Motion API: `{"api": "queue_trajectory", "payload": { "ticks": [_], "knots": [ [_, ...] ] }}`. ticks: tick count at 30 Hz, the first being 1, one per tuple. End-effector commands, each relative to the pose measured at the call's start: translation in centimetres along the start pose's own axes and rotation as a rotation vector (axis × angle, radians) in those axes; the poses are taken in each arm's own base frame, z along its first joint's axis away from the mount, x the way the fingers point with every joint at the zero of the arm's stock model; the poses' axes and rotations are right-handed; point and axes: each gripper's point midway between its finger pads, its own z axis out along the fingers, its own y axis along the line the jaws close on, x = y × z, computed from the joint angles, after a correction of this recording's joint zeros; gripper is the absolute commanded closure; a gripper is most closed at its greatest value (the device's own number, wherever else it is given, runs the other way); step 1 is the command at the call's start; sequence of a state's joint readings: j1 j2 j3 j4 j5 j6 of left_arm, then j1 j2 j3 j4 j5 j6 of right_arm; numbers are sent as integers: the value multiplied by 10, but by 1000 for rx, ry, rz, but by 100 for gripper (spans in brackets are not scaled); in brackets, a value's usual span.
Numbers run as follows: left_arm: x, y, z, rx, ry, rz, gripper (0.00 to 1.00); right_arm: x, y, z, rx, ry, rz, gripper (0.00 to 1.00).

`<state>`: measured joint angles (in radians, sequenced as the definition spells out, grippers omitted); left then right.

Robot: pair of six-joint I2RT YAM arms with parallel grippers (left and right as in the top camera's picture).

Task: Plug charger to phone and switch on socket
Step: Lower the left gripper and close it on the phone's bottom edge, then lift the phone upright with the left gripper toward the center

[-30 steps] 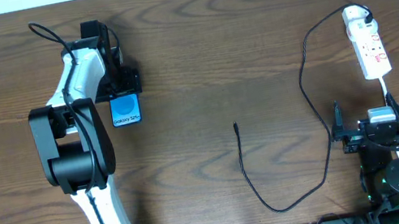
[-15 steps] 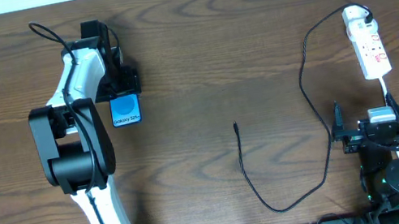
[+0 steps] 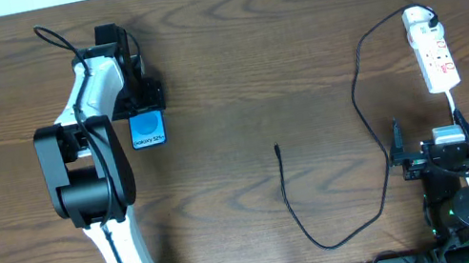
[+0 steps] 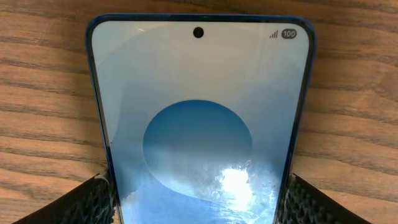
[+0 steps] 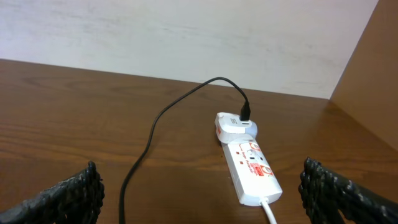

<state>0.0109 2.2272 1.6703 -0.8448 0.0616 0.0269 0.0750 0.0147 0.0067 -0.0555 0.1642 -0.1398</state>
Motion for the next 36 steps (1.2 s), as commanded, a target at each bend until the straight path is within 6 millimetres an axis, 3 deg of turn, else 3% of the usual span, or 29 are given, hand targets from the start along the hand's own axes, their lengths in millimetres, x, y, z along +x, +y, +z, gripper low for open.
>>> {"api": "queue_trajectory", "payload": {
  "ticks": [1,12,13,26,36],
  "knots": [
    [18,6,14,-23,67,1,42,1,-1,0,4,1,-7,1],
    [18,6,14,-24,67,2,81,0,-1,0,4,0,-7,1],
    [18,6,14,-24,66,2,91,0,-1,0,4,0,-7,1],
    [15,6,12,-23,58,1,92,0,-1,0,4,0,-7,1],
    [2,6,-18,-21,-1,0,93,0,-1,0,4,0,-7,1]
  ]
}}
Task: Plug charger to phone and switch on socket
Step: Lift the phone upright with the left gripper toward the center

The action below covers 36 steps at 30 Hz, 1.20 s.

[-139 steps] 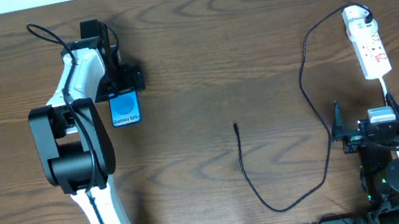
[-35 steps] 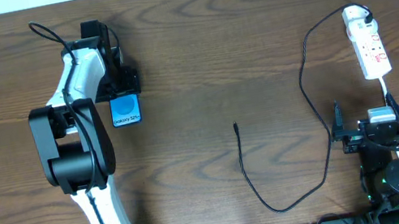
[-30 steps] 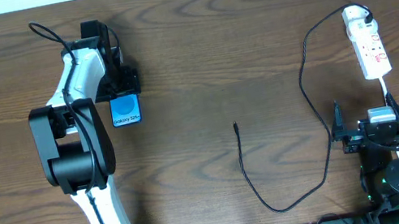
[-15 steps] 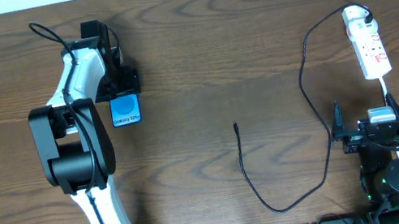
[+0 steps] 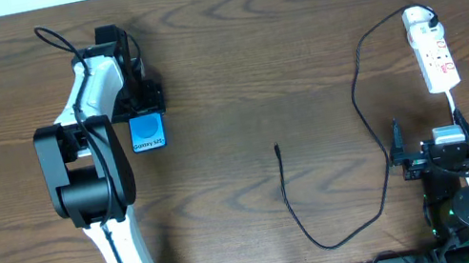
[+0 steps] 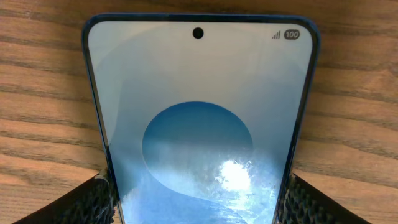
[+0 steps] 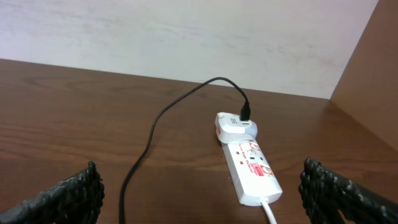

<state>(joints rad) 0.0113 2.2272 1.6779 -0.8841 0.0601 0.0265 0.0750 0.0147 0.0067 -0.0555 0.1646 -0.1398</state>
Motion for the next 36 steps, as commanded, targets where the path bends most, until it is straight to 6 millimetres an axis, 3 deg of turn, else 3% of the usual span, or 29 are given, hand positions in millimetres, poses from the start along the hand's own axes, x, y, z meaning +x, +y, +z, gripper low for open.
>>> {"api": "queue_trajectory", "payload": {
  "ticks": [1,15,19,24,29,36],
  "knots": [
    [-5,5,-19,-18,-40,1,93,0,-1,0,3,0,-7,1],
    [-5,0,-53,10,-90,2,93,0,-1,0,3,0,-7,1],
    [0,-26,-55,164,-66,4,93,0,-1,0,3,0,-7,1],
    [4,-77,-72,481,-36,-42,93,0,-1,0,3,0,-7,1],
    [6,-117,-101,771,36,-171,93,0,-1,0,3,0,-7,1],
    [10,-149,-143,1053,261,-450,93,0,-1,0,3,0,-7,1]
  ]
}}
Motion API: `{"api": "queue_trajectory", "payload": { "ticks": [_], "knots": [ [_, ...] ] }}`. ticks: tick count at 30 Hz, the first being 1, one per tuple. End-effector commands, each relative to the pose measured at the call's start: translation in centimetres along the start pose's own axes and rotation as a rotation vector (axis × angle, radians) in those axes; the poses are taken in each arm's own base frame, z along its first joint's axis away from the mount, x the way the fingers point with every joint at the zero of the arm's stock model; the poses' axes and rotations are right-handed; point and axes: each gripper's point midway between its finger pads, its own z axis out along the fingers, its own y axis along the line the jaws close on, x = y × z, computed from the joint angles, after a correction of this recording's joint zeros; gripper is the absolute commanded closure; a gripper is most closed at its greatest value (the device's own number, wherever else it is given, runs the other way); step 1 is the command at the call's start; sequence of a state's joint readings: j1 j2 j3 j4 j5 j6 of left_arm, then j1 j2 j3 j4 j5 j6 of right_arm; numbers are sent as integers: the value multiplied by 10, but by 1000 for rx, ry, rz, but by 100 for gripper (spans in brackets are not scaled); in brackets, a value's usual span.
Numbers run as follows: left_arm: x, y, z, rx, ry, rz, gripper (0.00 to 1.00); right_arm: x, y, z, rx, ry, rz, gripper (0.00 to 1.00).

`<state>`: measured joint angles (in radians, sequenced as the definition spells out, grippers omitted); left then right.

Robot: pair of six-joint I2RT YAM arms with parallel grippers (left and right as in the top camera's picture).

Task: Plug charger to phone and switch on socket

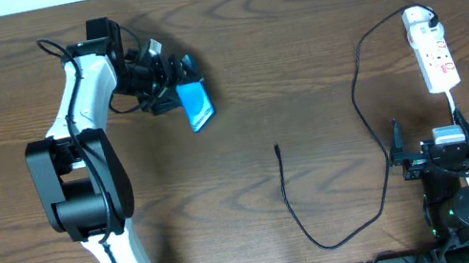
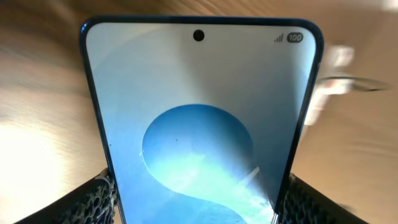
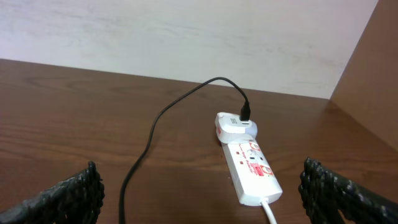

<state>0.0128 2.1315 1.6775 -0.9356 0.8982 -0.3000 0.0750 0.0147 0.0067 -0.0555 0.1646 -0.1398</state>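
A blue phone (image 1: 196, 105) with its screen lit is held off the table, tilted, at the back left. My left gripper (image 1: 179, 91) is shut on its lower end. In the left wrist view the phone (image 2: 199, 112) fills the frame between the two black fingers (image 2: 93, 202), and the background is blurred. The black charger cable (image 1: 302, 226) lies mid-table, its free plug end (image 1: 277, 150) well to the right of the phone. Its other end is in a white adapter (image 3: 235, 126) on the white power strip (image 3: 252, 167). My right gripper (image 3: 199, 205) is open, facing the strip.
The power strip (image 1: 434, 57) lies at the far right of the brown wooden table (image 1: 227, 36), with its white lead running toward the right arm's base. A pale wall (image 3: 186, 31) stands behind the table, and a brown side panel (image 3: 373, 74) on the right.
The left gripper has moved right with the phone, which was flat on the table and is now raised, tilted and further right. The right arm and the cable have not moved.
At the first two moments the phone lay flat on the table at the back left with my left gripper shut around its lower end. Now the phone is off the table, turned and nearer the middle. The right gripper stayed open throughout.
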Motion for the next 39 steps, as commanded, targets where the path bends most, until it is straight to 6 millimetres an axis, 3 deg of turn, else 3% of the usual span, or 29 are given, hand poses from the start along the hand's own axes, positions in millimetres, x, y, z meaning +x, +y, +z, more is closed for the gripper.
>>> {"api": "queue_trajectory", "payload": {
  "ticks": [1,9,15,39],
  "knots": [
    [18,-52,-17,246,110,-243,93,0,-1,0,3,0,-7,1],
    [33,-87,-32,414,304,-562,92,0,-1,0,3,0,-7,1],
    [42,-107,-46,524,413,-596,92,0,-1,0,3,0,-7,1],
    [42,-109,-48,527,437,-642,92,1,-1,0,3,1,-7,1]
  ]
}}
